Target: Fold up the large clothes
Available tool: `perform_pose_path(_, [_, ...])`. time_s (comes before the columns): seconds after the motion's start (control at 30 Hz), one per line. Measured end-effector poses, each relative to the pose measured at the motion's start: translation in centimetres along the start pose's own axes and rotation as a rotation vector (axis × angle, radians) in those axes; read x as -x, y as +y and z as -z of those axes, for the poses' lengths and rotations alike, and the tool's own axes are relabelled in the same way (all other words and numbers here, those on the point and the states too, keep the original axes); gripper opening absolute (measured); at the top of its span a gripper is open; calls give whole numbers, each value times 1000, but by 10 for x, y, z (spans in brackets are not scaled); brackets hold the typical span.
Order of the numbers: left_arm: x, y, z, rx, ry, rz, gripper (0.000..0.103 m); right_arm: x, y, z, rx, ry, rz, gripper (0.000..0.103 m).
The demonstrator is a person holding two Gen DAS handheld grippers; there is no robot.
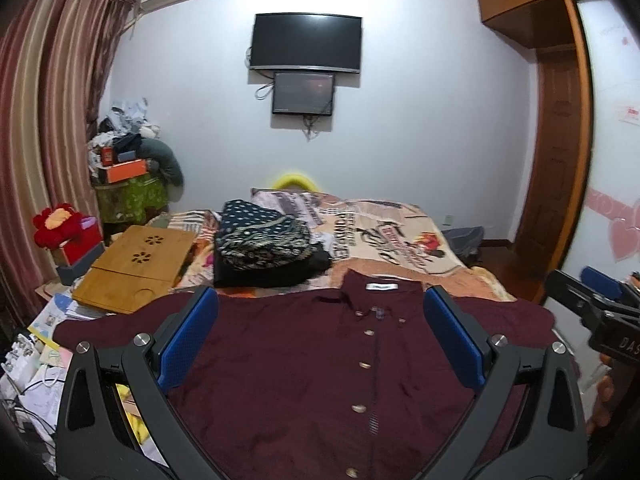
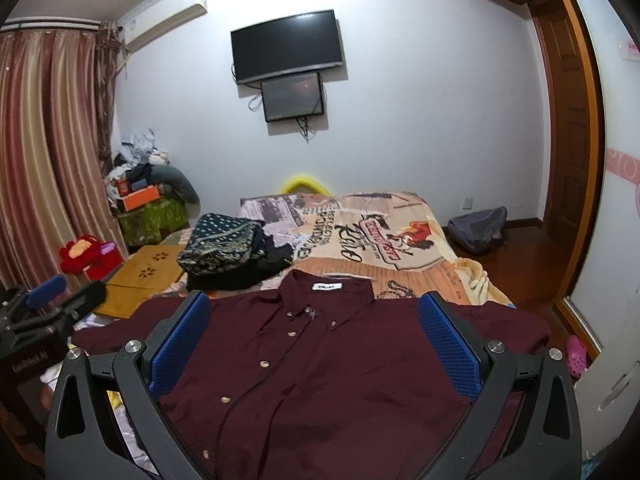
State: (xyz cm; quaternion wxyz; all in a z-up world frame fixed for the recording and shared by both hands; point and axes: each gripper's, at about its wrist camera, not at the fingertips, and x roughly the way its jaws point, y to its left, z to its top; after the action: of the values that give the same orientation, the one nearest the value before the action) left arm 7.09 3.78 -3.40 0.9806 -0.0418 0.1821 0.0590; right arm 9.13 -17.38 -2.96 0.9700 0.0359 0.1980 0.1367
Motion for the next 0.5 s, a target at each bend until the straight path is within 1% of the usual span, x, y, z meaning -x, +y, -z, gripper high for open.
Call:
perform_pose_path(0.07, [-13, 12, -2, 16, 2, -36, 103, -9, -4, 0, 0, 13, 14, 103])
perform_pose_path(0.17, [-31, 33, -3, 23, -5, -116, 103, -28, -9, -1, 5, 35, 65, 103])
perform_pose_path(0.27, [-53, 55, -1, 16, 18, -200, 103, -46, -14, 2, 16, 70, 107, 103])
perform_pose_path(0.37, [-76, 89, 6, 41, 72, -288, 103, -62, -21, 6, 18, 108, 131, 103])
perform_pose_path(0.43, [-94, 119, 15, 82, 128, -357, 103, -71, -23, 6, 15, 130, 152, 103])
perform_pose_path(0.5, [-105, 143, 26, 122, 181, -391, 103, -79, -26, 8, 7, 155, 172, 103])
